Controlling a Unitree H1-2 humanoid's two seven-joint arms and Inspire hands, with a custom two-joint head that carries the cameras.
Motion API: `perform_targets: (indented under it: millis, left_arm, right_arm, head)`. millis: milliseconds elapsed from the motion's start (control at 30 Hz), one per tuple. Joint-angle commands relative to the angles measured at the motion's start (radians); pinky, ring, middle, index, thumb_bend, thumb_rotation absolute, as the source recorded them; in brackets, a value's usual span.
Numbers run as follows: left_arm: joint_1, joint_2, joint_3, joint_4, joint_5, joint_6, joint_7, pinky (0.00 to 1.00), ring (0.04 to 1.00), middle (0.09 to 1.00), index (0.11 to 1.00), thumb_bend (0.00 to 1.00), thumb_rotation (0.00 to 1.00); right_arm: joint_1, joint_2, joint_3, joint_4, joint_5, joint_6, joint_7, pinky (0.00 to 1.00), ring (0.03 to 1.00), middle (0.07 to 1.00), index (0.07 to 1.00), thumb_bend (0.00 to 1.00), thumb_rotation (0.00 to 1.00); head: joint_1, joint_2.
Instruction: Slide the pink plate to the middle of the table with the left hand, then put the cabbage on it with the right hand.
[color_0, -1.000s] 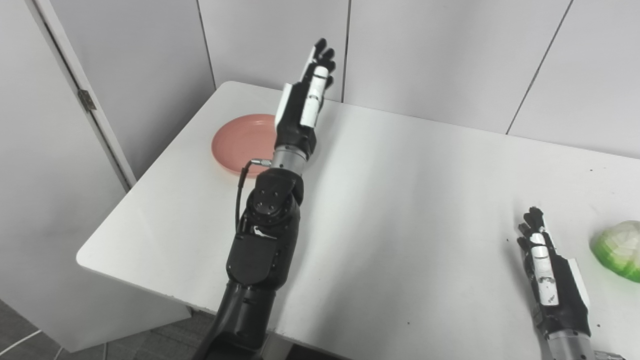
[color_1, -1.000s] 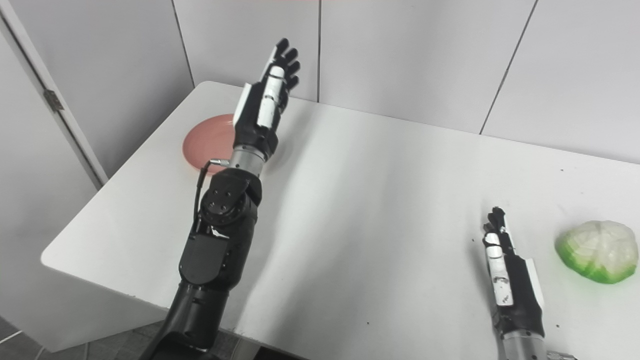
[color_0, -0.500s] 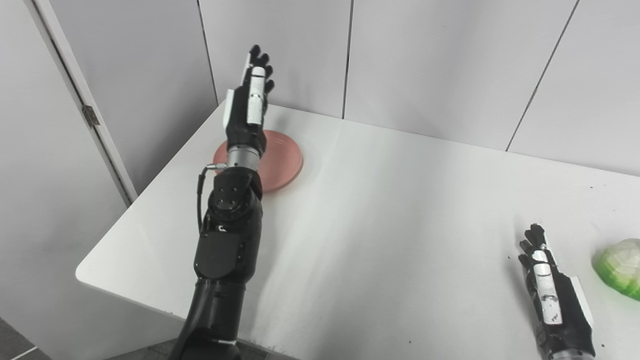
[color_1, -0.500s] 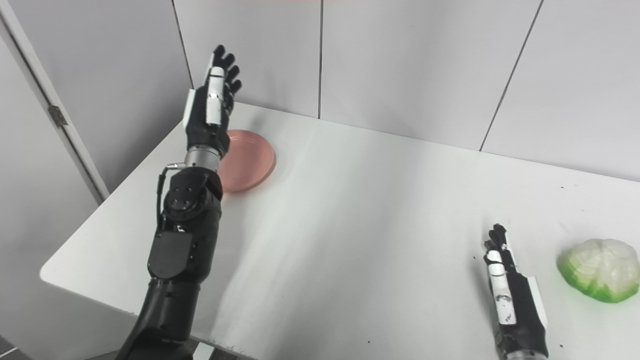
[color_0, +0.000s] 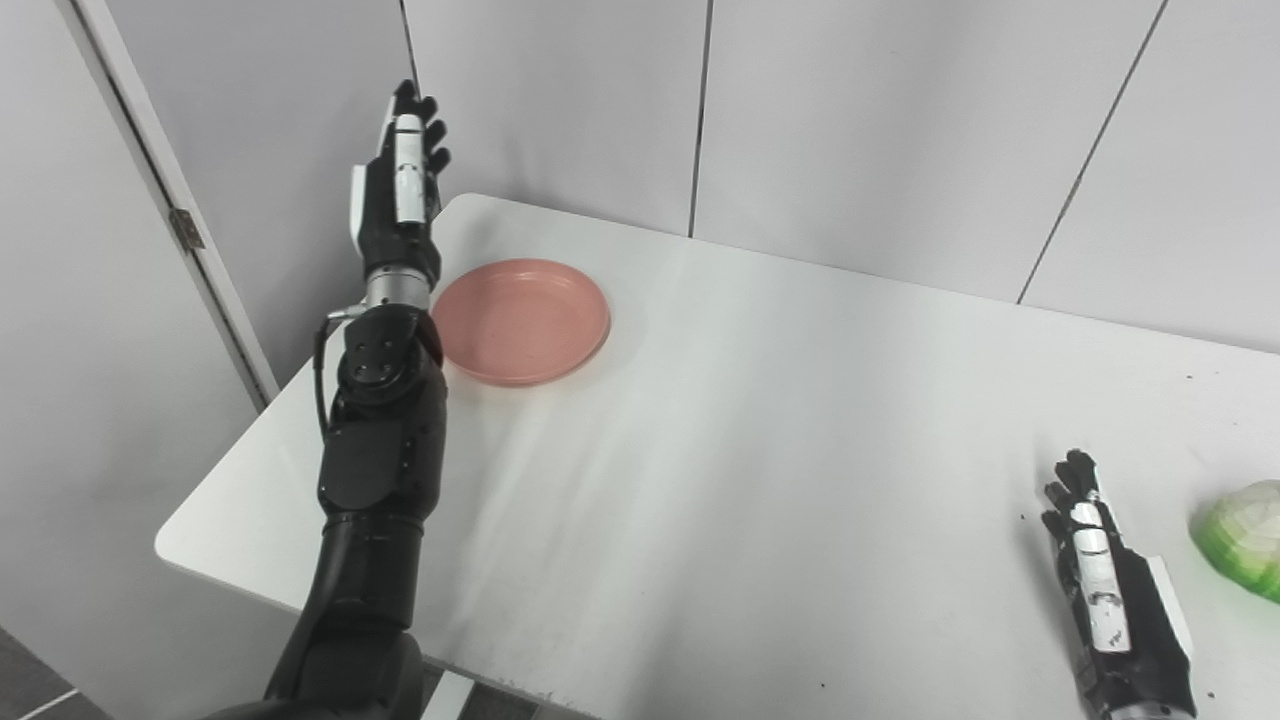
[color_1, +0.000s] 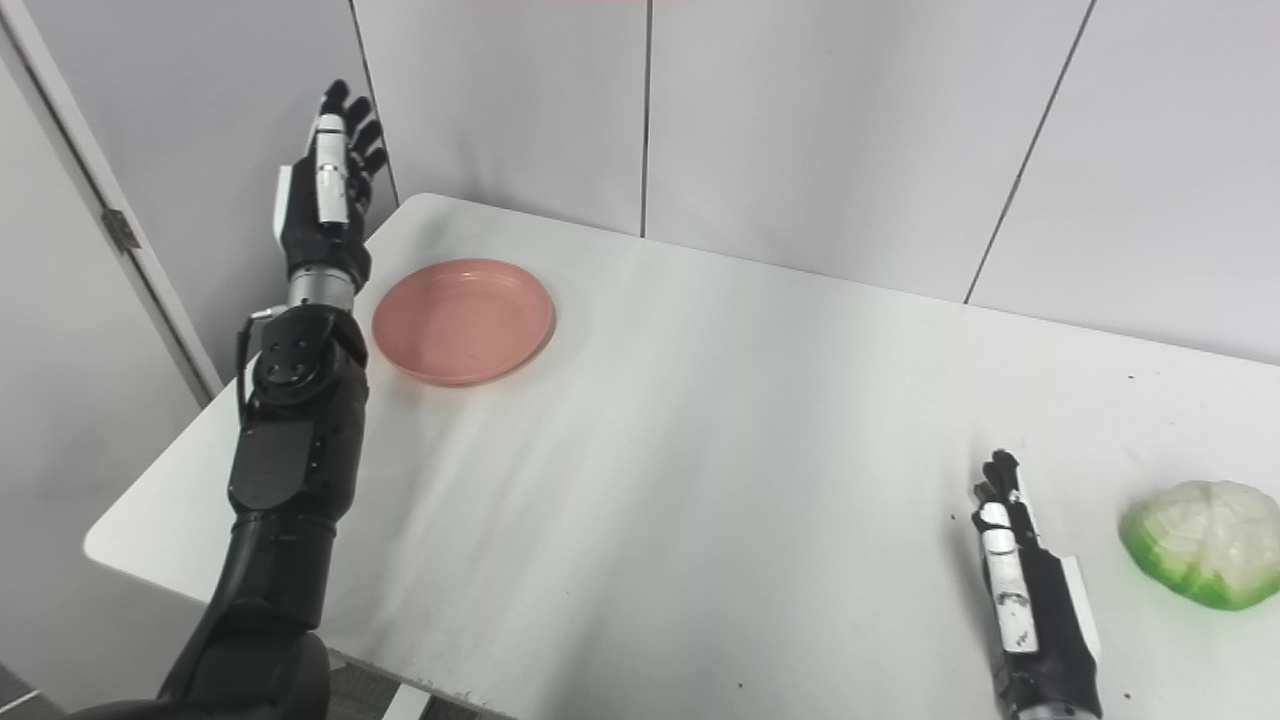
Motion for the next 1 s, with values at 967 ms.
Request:
perform_targets:
  millis: [967]
  left_arm:
    - [0.000, 0.097, 0.023, 0.241, -0.060, -0.098, -0.010, 0.94, 0.927, 0.918, 0.907, 0.44, 1.00]
  right_arm:
    - [-0.001, -0.003, -0.001, 0.007, 0.022, -0.021, 0.007, 1.00, 1.000, 1.000, 1.000, 0.29, 1.00]
  head:
    - [0.007, 0.007]
